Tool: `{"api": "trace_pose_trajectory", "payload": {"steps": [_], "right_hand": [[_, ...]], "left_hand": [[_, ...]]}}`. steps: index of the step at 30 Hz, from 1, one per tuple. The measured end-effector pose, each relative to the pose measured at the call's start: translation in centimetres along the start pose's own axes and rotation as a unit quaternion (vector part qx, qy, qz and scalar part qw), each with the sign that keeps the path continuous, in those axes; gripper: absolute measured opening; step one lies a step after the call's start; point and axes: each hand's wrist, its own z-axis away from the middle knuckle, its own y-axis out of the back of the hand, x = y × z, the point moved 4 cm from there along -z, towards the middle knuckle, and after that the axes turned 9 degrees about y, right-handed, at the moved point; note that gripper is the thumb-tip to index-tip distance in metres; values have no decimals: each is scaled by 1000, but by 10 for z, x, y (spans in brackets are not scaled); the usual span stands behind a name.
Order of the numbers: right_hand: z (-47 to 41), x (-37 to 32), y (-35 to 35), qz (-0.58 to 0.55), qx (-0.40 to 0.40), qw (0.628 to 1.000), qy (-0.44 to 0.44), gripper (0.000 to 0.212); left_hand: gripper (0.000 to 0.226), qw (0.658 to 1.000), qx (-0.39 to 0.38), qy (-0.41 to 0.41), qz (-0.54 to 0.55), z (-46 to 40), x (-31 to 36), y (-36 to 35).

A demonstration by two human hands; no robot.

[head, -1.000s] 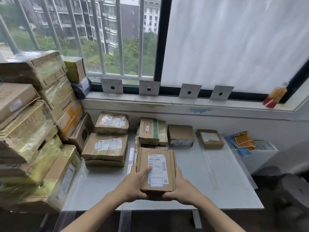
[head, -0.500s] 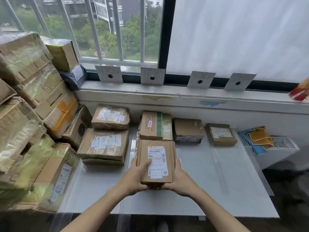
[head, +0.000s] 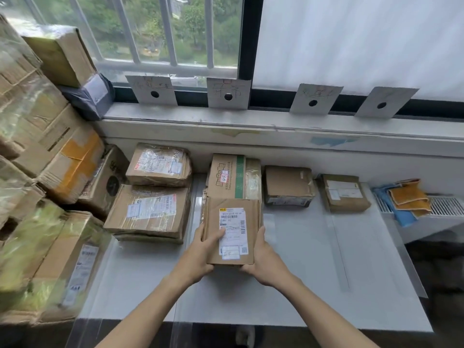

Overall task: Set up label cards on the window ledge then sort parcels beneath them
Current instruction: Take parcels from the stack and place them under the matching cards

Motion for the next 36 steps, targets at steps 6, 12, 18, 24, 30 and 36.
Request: {"api": "trace_pose_trajectory", "payload": {"steps": [6,12,18,24,30,36], "right_hand": [[8,-6,3,13,14,999,-29,133],[45,-21,6,66,53,996,-23,140],[84,-41,-11,109,82,991,-7,126],[118,-61,-33,126,84,988,18,123],[141,-78,-27,123,97,986,53,118],[169,-83,-28,118,100,985,80,113]], "left_hand": [[108,998,-8,37,-55,10,10,7],[121,994,-9,45,-95,48,6,21],[111,992,-1,44,-119,91,-7,32],[106,988,11,34,-150,130,-14,37],[100,988,42,27,-146,160,-3,51],[98,986,56,28,-154,195,7,46]]}}
